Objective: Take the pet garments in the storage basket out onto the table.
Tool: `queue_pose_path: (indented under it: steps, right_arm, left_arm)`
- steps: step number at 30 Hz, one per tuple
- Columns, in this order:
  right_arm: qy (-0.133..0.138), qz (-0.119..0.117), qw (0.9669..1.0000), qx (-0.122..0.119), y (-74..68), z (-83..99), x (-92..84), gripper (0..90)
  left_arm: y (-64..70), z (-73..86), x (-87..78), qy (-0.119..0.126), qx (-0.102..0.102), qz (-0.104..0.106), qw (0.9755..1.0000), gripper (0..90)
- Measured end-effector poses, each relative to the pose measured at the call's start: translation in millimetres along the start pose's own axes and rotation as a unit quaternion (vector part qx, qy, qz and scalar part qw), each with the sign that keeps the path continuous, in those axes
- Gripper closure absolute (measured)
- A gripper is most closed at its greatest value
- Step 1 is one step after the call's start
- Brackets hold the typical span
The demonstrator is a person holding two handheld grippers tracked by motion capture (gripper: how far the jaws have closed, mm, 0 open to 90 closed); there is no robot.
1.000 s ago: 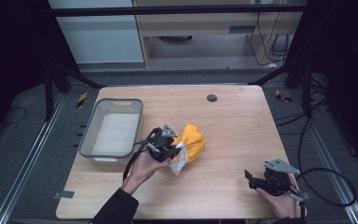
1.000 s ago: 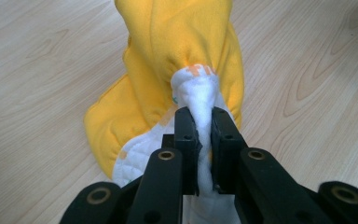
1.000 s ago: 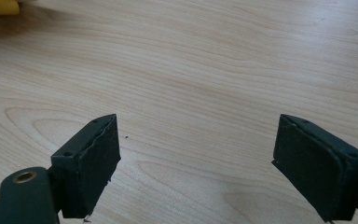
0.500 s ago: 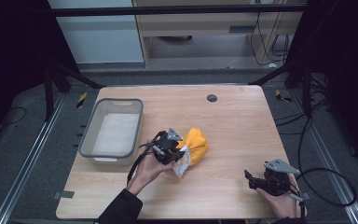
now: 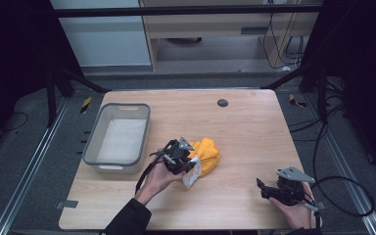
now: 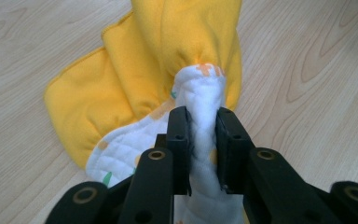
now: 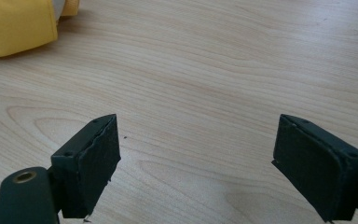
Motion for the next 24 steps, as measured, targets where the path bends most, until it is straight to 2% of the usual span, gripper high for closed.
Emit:
queue_pose_path:
  steps: [8,15,17,22,24]
  right_arm:
    - [-0.001,-0.001,1.0000,0.001,-0.5,0.2,-0.2,14.3]
    - [-0.001,-0.001,1.0000,-0.001,-0.5,0.4,0.1,14.2]
    - [-0.002,-0.001,1.0000,0.000,-0.3,0.5,-0.1,14.1]
    - [-0.001,-0.001,1.0000,0.001,-0.2,0.5,-0.2,14.0]
    - [-0.001,-0.001,1.0000,0.000,-0.1,0.6,0.1,13.9]
  left_arm:
    - [0.4,1.8,1.9,-0.002,0.014,-0.009,0.9999,66.8]
    - [0.4,1.0,0.3,0.011,0.024,-0.012,0.9996,46.7]
    - [0.2,1.1,-0.5,0.011,0.026,-0.013,0.9995,44.9]
    - [1.0,1.4,-6.3,0.025,0.026,-0.009,0.9993,35.3]
    - [1.0,1.2,-10.6,0.038,0.020,-0.006,0.9991,31.7]
Point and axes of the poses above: each handheld gripper's, and its own axes: x roughly forward along the jaws, z roughly out of its underside, y roughly to its right, the point moved 8 cm from there along x, roughly forward along the jaws, and after that the axes turned 8 degrees about -y, right-handed, at the moved point
